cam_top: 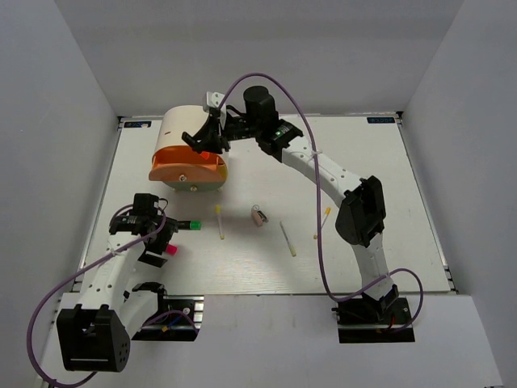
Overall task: Sort the stationery into containers
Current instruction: Place the pen in the drawer.
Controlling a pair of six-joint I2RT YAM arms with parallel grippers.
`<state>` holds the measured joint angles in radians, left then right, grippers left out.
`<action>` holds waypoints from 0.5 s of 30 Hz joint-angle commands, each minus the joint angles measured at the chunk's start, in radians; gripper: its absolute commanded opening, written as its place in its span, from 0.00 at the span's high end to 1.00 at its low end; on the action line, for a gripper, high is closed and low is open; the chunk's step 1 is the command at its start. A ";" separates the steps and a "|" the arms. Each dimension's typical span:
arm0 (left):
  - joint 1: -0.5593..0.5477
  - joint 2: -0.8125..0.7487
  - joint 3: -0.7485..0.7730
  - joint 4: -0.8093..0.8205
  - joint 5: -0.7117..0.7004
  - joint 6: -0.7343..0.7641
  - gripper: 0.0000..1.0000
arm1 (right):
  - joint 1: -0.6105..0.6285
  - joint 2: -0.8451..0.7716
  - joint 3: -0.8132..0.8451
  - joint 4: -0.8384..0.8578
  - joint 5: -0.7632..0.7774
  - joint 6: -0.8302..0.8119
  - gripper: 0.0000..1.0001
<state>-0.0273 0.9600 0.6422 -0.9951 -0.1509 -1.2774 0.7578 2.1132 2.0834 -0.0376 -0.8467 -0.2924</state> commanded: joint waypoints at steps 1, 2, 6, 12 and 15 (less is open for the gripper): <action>0.006 -0.017 -0.004 -0.004 -0.019 -0.011 0.00 | 0.012 0.008 0.053 0.117 -0.029 0.025 1.00; 0.006 -0.017 -0.004 -0.004 -0.019 -0.011 0.00 | 0.012 0.011 0.049 0.122 -0.029 0.029 1.00; 0.006 -0.006 -0.004 -0.004 -0.019 -0.011 0.00 | 0.015 0.014 0.029 0.127 -0.041 0.026 0.92; 0.006 0.003 -0.013 -0.004 -0.019 -0.011 0.00 | 0.023 0.024 0.020 0.122 -0.032 0.022 0.68; 0.006 0.013 -0.013 -0.004 -0.019 -0.011 0.00 | 0.023 0.034 0.021 0.116 -0.026 0.015 0.67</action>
<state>-0.0273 0.9741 0.6319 -0.9947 -0.1509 -1.2808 0.7742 2.1296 2.0853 0.0326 -0.8669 -0.2729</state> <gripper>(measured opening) 0.995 0.355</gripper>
